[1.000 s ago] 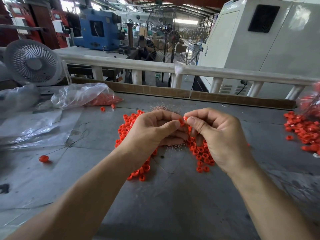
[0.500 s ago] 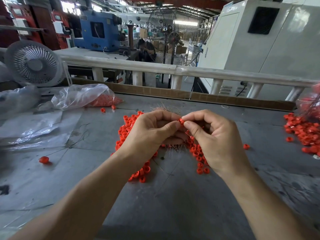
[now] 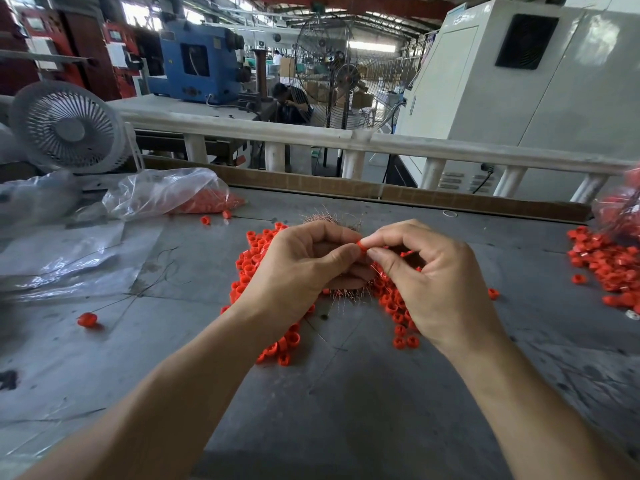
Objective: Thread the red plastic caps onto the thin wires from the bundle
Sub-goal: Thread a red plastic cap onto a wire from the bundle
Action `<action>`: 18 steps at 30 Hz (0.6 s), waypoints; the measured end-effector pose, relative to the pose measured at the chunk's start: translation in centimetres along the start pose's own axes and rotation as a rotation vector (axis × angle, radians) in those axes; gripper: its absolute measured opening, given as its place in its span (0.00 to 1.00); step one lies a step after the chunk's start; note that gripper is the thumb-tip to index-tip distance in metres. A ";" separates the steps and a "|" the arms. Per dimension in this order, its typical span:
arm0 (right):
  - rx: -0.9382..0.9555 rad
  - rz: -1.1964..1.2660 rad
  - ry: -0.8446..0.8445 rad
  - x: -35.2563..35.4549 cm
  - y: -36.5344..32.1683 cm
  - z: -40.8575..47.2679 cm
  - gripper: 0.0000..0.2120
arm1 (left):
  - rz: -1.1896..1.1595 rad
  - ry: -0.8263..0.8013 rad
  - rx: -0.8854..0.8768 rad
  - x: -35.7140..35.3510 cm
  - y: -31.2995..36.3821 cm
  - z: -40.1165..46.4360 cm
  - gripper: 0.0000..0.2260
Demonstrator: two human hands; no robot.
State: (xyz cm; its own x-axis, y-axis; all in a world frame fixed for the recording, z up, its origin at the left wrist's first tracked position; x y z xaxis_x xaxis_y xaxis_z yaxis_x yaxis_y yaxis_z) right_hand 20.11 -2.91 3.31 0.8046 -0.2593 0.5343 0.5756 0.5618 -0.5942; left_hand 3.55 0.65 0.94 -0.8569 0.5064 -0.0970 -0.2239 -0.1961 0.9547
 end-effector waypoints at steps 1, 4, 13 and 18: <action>-0.001 -0.006 0.000 0.0 0.0 0.0 0.06 | 0.005 0.004 -0.002 0.0 0.0 0.0 0.07; 0.029 -0.059 0.003 -0.3 -0.3 -0.1 0.08 | -0.007 0.029 -0.012 -0.1 0.0 0.1 0.05; 0.042 -0.300 0.081 -1.7 -0.6 -0.5 0.08 | -0.095 0.127 0.107 -0.7 -1.0 0.1 0.09; 0.072 -0.315 0.132 -2.0 -0.7 -0.6 0.05 | -0.214 0.115 0.161 -0.7 -0.9 0.1 0.06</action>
State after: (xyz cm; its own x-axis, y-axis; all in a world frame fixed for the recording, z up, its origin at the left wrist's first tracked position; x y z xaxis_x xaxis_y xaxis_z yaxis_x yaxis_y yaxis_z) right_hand 18.17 -3.26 2.24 0.6038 -0.5258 0.5992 0.7907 0.4907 -0.3661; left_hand 4.41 0.57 0.15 -0.8471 0.4215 -0.3237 -0.3366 0.0458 0.9405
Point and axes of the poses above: each hand's wrist, its own z-axis towards the middle knuckle, its own x-axis out of the back of the hand, y = z × x, the point moved 3 cm from there along z, towards the middle knuckle, and after that the axes turned 7 degrees about -y, right-handed, at the moved point
